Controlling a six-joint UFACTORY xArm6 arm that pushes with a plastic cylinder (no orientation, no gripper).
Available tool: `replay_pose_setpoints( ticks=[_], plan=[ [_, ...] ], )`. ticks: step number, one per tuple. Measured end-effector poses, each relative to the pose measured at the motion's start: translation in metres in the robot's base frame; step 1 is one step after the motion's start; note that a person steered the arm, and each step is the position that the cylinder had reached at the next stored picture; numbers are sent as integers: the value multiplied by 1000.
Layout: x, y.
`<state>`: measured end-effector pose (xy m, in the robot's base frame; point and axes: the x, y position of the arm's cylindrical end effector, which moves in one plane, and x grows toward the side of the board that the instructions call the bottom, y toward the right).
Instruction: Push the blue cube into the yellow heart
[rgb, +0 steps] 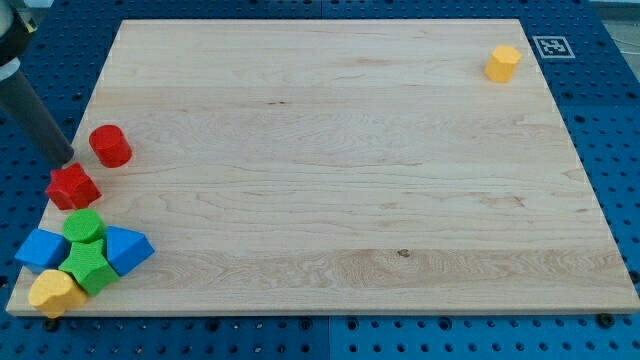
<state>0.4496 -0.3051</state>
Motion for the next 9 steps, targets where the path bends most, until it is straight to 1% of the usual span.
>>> replay_pose_setpoints(
  ticks=[1, 2, 3, 5, 8, 9],
  plan=[
    [0, 1],
    [58, 1],
    [77, 1],
    [83, 0],
    [105, 1],
    [103, 1]
  ],
)
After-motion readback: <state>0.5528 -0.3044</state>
